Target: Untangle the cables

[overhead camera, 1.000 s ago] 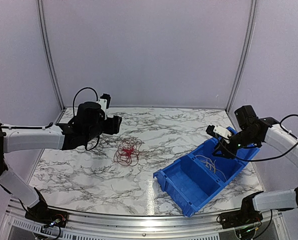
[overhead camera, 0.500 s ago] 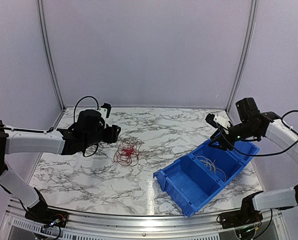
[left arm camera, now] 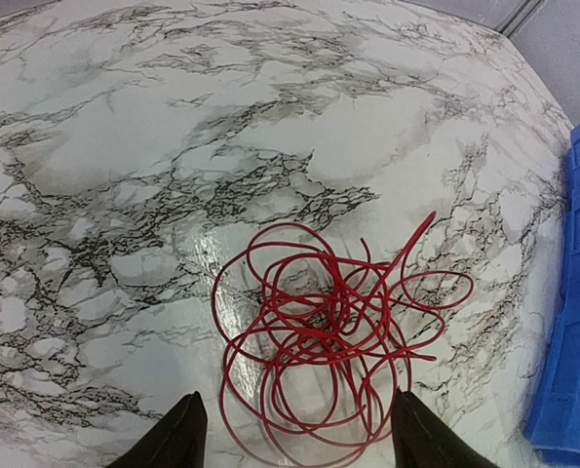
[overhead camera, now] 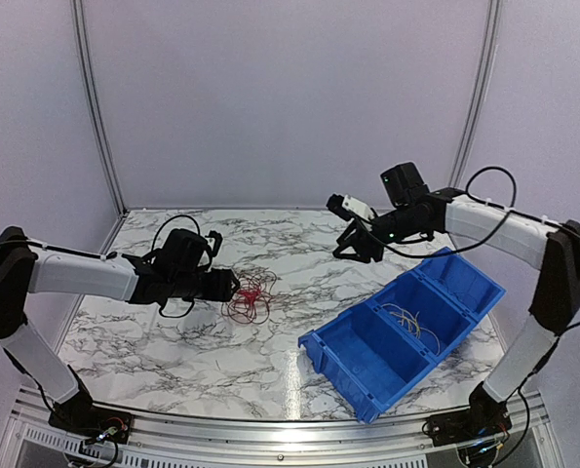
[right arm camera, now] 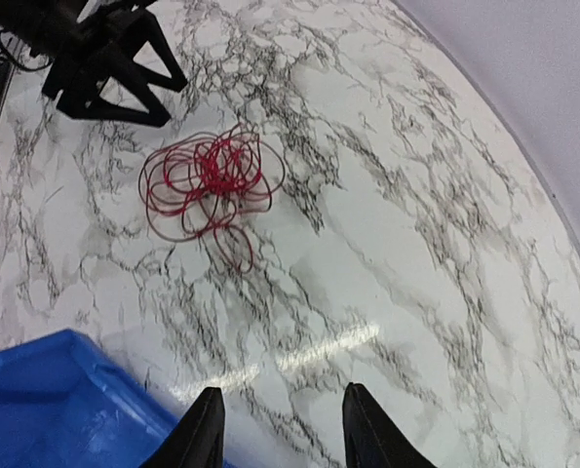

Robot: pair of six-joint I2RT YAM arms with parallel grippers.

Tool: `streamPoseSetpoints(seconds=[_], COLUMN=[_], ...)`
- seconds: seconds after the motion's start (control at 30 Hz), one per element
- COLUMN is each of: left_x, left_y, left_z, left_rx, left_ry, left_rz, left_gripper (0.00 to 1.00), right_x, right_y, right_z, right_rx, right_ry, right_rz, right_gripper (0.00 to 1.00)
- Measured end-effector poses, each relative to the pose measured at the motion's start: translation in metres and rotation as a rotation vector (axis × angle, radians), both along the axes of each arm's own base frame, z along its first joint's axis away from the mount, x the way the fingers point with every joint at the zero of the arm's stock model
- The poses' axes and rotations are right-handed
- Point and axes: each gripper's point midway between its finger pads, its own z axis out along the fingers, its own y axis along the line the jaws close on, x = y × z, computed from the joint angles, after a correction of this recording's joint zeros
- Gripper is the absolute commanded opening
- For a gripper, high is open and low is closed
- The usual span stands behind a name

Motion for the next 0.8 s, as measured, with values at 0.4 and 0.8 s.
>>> streamPoseSetpoints(seconds=[0.4,0.8], left_x=[-0.007,-0.016], left_y=[0.008,0.006], left_z=[0.007,0.028], left_rx=[-0.044,-0.166], left_ry=[0.031,0.009], left_rz=[0.059,0.063], left_gripper=[0.59,0.62], right_x=[0.054,0.072], right_y=[0.11,0.149], right_z=[-0.087,-0.128], right_rx=[-0.066,-0.064], right_ry=[0.074,0.129], right_rz=[0.105,0.094], right_gripper=[0.57,0.16])
